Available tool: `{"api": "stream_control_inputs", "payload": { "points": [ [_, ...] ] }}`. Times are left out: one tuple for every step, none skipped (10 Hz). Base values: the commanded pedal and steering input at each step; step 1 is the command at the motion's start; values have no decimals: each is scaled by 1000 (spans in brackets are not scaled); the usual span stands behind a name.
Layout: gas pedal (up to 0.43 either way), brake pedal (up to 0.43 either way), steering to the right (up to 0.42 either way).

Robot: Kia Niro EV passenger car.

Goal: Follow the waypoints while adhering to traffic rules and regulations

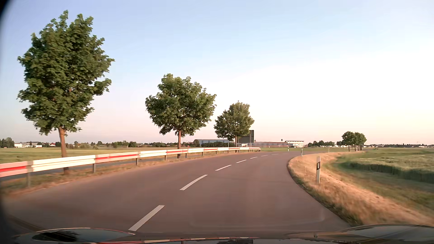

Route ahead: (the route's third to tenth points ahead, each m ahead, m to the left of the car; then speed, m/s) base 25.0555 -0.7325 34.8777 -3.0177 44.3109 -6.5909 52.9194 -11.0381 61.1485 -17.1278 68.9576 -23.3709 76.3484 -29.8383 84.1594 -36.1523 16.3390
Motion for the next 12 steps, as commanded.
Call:
{"api": "stream_control_inputs", "payload": {
  "points": [
    [311,18,53],
    [319,18,54],
    [319,18,53],
    [319,18,53],
    [319,18,53],
    [319,18,54],
    [319,12,54],
    [319,18,55],
    [331,18,58],
    [331,12,62],
    [331,12,67],
    [331,18,73]
  ]
}}
